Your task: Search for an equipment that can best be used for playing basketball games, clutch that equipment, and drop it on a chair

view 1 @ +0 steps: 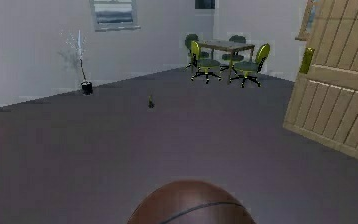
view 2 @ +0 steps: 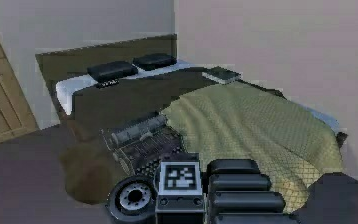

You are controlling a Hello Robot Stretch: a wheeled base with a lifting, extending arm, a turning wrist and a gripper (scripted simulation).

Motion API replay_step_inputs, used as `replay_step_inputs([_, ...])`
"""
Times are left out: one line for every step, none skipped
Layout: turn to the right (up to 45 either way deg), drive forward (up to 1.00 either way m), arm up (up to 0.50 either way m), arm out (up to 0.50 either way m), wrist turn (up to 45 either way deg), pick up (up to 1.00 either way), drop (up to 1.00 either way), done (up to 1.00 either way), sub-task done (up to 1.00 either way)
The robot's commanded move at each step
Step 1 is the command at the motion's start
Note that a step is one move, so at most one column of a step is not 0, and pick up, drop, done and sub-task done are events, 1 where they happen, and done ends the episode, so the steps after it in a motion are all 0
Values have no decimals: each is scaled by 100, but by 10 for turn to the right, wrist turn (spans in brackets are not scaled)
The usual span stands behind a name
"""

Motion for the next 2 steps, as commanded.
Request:
replay_step_inputs([240, 0, 0, 0, 0, 0, 0, 0, 0])
replay_step_inputs([0, 100, 0, 0, 0, 0, 0, 0, 0])
